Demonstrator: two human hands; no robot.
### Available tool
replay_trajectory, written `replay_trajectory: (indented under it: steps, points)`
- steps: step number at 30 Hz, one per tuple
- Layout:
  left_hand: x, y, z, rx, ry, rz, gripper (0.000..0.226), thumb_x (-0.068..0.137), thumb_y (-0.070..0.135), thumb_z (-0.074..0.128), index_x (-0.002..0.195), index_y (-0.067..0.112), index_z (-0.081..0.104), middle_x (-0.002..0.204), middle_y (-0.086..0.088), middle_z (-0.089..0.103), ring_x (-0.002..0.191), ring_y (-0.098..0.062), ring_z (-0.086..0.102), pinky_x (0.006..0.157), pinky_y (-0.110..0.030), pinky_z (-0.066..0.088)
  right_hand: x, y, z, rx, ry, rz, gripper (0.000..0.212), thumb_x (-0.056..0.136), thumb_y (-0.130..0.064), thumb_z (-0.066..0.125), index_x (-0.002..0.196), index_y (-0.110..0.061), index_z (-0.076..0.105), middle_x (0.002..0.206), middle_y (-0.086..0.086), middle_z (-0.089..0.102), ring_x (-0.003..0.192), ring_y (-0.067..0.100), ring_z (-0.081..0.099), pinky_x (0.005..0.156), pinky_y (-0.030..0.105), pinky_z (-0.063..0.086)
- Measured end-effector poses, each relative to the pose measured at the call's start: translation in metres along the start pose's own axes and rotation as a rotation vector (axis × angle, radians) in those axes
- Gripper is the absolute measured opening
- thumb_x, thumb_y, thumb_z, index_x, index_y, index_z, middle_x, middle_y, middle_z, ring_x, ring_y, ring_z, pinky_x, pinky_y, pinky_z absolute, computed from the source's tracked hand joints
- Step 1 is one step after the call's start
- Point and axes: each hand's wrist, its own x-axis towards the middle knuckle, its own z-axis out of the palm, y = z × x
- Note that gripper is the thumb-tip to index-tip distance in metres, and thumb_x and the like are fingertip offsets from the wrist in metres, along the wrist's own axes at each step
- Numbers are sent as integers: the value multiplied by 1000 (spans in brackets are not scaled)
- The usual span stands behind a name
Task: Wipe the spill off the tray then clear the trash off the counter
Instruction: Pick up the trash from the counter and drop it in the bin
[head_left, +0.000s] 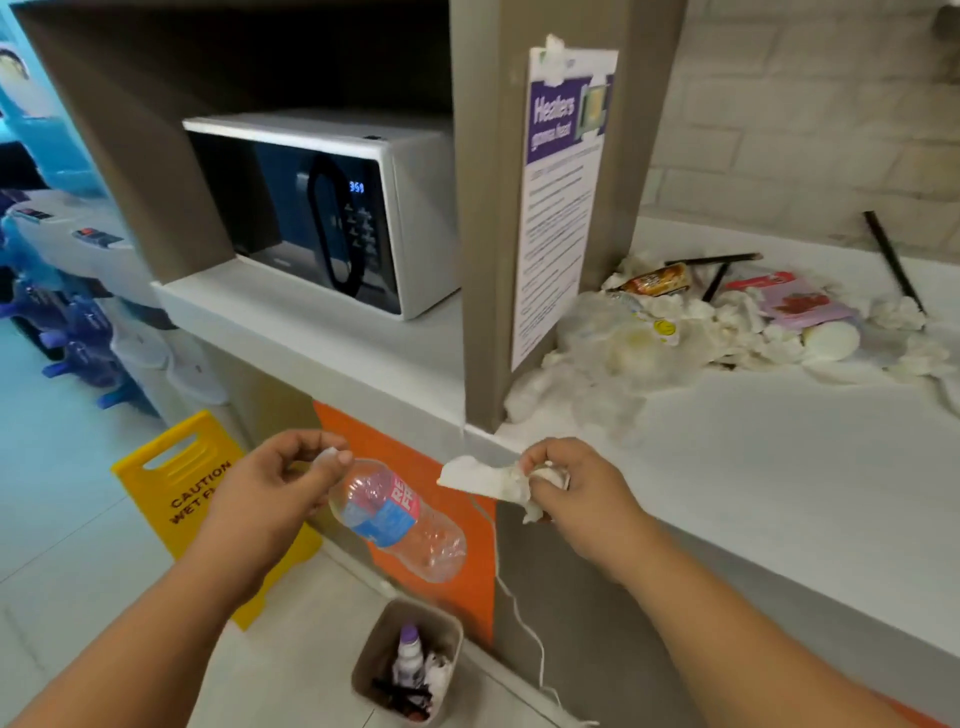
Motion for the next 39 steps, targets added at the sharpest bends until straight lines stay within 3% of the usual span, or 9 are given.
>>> replay_trajectory:
  steps: [3,7,9,14,19,24,27,32,39]
  points:
    - [-1,-43,-2,114,-8,-98,9,85,17,68,85,25,66,70,6,66,64,-16,58,60,-29,50,-1,14,28,-57,-106,64,19,83,-3,60,79,-20,66,102,3,56,69,7,57,52,8,43]
    - [-4,-96,5,250,-29,-251,5,82,20,71,83,23,66,71,2,66,63,-20,60,70,-41,54,12,47,55,-110,-264,190,12,84,-5,58,88,-11,67,101,0,55,63,8,61,49,6,42]
    - [-5,-118,8,303,-31,-310,8,81,20,71,80,25,65,73,3,66,62,-17,62,68,-38,53,21,66,71,-126,-311,251,15,83,-5,56,86,-15,66,107,3,56,73,9,62,53,9,44]
    - [-8,-172,11,437,-60,-422,10,80,20,69,77,27,62,82,7,66,63,-20,67,54,-27,49,42,121,123,-224,-418,359,22,79,-5,53,89,-20,65,110,1,52,98,17,56,83,26,48]
    - [-13,-234,17,513,-66,-512,9,78,24,66,78,32,61,84,9,65,70,-10,64,57,-23,47,50,184,183,-299,-488,402,21,80,-14,55,86,-34,56,105,0,59,88,19,57,65,24,42]
    - [-22,-296,28,513,-61,-611,10,79,25,64,81,34,59,87,4,64,75,-9,62,61,-20,44,57,245,237,-284,-537,514,26,83,-7,53,82,-33,53,88,-2,59,66,12,50,50,21,36]
    - [-23,-331,34,509,-53,-665,11,79,25,65,79,34,59,87,4,64,75,-11,62,63,-24,47,59,280,268,-287,-562,548,22,83,-10,57,81,-32,54,89,-1,59,69,13,52,56,23,38]
    - [-24,-379,47,523,-56,-727,13,79,23,65,79,33,57,92,5,61,77,-9,59,68,-24,47,60,328,306,-346,-586,581,31,82,-15,59,112,-18,63,116,7,52,89,23,57,68,23,44]
    - [-23,-422,64,516,-62,-769,11,79,22,66,87,27,61,96,5,59,78,-14,60,68,-27,49,64,362,337,-249,-617,706,46,90,-12,48,135,-21,45,132,8,52,111,24,55,83,24,44]
